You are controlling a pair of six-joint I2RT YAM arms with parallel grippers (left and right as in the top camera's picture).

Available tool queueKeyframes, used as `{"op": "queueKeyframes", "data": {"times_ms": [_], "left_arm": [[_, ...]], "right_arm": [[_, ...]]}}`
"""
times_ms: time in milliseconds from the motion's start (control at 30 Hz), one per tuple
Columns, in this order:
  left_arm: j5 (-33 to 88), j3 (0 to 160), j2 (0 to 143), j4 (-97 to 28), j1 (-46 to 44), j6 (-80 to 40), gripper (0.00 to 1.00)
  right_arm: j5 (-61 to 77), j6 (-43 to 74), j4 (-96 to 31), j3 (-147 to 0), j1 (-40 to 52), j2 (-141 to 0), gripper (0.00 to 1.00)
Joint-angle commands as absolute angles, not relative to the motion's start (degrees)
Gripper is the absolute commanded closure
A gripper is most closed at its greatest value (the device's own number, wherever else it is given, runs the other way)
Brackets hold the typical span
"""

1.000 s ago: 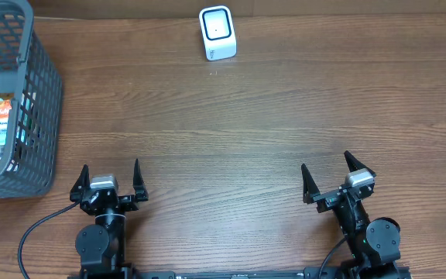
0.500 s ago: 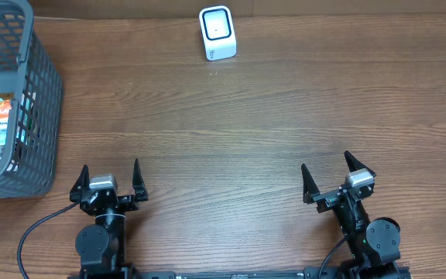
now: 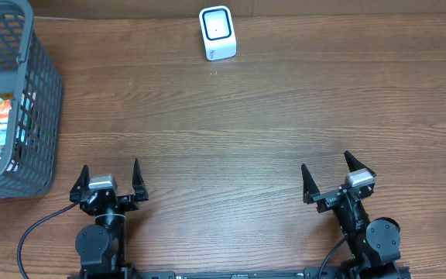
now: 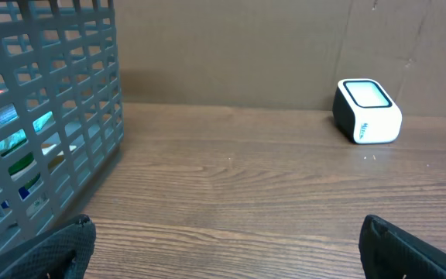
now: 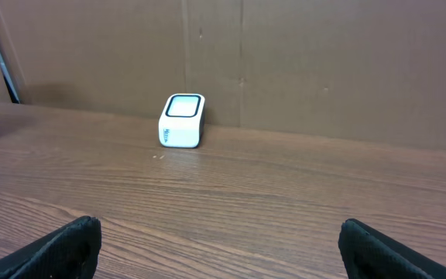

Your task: Scan the item barcode

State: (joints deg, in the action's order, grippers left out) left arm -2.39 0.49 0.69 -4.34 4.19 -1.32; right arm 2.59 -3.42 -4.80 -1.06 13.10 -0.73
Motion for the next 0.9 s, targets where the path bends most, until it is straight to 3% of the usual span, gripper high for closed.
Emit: {"op": "queueKeyframes", "data": {"times_ms": [0,567,700,867], "left_arm": [[-3.0,0.3,0.3,-4.2,3.9,-2.0,0.00],[-3.3,0.6,0.3,-3.9,4.0,-1.8,0.00],[-0.6,14.2,0.3,-19.0,3.9,-13.4,0.00],[4.6,31.4,1.1,-34.7,3.9,-14.0,0.00]], "right_arm": [[2.7,-3.7,-4.6,-0.4,12.8,-0.2,0.00],[2.7,-3.7,-4.6,-0.4,12.8,-0.2,0.00],[2.7,-3.7,-4.6,-0.4,12.8,-0.2,0.00],[2.7,-3.7,-4.6,-0.4,12.8,-0.2,0.00]]}}
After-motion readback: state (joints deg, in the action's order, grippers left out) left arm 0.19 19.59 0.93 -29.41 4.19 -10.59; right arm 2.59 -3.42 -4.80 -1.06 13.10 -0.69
